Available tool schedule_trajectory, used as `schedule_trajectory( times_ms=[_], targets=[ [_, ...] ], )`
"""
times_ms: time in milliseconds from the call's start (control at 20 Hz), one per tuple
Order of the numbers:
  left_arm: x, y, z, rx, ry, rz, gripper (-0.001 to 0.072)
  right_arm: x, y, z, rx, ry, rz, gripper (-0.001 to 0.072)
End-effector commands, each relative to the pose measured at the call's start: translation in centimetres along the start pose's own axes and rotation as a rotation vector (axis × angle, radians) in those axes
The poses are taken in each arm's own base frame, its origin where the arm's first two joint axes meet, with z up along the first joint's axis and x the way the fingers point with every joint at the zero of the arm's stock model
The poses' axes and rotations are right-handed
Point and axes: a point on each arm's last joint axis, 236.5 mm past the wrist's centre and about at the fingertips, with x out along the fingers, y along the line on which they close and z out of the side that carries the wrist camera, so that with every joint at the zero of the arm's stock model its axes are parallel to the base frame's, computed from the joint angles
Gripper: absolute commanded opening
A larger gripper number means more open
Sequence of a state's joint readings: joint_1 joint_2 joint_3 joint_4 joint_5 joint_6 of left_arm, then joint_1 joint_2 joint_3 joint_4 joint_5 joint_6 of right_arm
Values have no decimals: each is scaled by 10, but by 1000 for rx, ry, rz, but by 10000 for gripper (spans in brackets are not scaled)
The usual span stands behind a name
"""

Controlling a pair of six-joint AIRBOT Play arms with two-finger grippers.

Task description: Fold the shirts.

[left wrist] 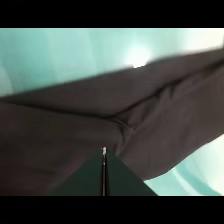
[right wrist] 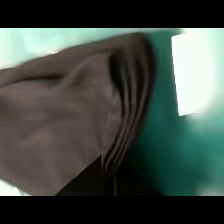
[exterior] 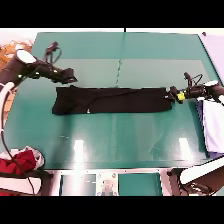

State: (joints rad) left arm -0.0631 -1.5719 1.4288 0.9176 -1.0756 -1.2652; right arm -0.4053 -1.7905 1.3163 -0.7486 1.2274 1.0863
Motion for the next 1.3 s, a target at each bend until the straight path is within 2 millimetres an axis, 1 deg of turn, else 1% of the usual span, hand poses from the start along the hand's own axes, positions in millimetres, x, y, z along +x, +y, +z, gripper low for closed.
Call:
schedule_trajectory(
  times_ms=[0,100,150,250,300,400,500,600,650,700,750,800,900,950,1000,1050,1100,1150,1250],
  targets=[
    [34,-30,-14,66,46,19,25,-30,51,4,-113,32,84,18],
    [66,-57,-27,100,72,-2,25,-65,89,4,-183,9,93,18],
    [86,-74,-36,121,84,-15,25,-85,112,-3,-218,7,98,18],
    [124,-112,-54,165,86,-55,26,-117,155,-30,-272,36,109,19],
    [141,-131,-60,178,75,-77,26,-129,173,-41,-307,26,105,19],
    [171,-171,-66,179,34,-136,26,-143,204,-59,-367,12,102,19],
    [198,-205,-69,184,18,-184,26,-151,229,-75,-441,-2,103,19],
    [220,-221,-83,184,68,-207,26,-154,241,-82,-479,-13,103,19],
    [227,-226,-91,174,101,-218,26,-154,243,-81,-483,-17,104,19],
    [230,-231,-96,164,126,-236,27,-153,242,-79,-480,-22,102,19],
    [227,-236,-94,147,128,-255,27,-151,241,-76,-476,-31,99,19],
    [221,-240,-86,143,121,-270,27,-149,240,-70,-470,-45,98,19],
    [201,-240,-72,172,151,-294,28,-147,241,-61,-455,-80,96,19],
    [188,-235,-65,189,184,-301,27,-146,243,-61,-421,-79,102,19],
    [171,-225,-57,207,220,-301,27,-144,249,-63,-395,-70,117,19],
    [153,-211,-48,224,254,-291,27,-141,257,-68,-394,-57,139,19],
    [131,-189,-37,247,288,-258,26,-135,269,-74,-407,-40,164,19],
    [109,-164,-26,259,316,-209,26,-128,281,-80,-419,-25,182,19],
    [62,-102,-3,233,327,-76,26,-105,313,-96,-435,1,212,19]
  ],
)
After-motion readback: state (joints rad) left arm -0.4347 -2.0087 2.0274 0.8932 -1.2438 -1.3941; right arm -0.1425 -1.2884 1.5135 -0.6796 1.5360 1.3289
